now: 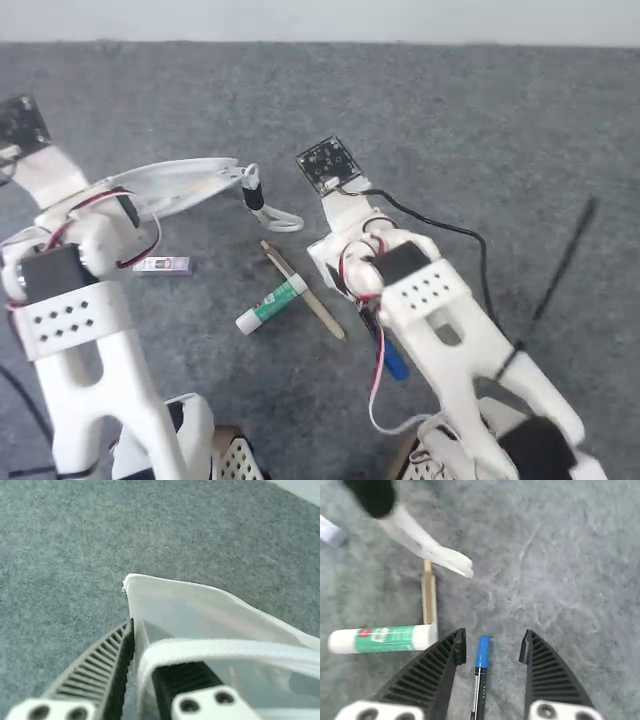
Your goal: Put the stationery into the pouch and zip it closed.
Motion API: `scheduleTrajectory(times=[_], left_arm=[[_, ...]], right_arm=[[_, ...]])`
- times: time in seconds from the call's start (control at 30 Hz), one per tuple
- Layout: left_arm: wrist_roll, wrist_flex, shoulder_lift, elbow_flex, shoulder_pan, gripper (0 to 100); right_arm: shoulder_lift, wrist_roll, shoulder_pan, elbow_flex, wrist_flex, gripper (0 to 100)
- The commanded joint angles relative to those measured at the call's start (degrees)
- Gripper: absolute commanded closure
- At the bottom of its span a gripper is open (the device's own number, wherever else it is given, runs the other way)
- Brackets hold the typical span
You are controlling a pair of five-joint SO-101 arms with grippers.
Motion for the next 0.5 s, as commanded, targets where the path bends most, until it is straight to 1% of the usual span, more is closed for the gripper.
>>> scheduleTrajectory(times=[0.0,0.07,0.2,0.47], left_arm=[[-1.32,-0.26,-0.44,-0.40,-0.26,99],[-1.85,-0.18,-0.44,-0.40,-0.26,99],[-1.85,-0.26,-0.44,-0.31,-0.26,99],[-1.85,-0.35,-0.44,0.13,-0.26,99]], right_arm=[[3.21,0.97,0.92,-1.93,-1.71,82.6],[5.67,2.20,1.10,-3.78,-0.22,83.5],[10.24,2.37,1.10,-7.56,3.30,89.3],[18.24,2.37,0.92,-10.55,3.82,87.2]])
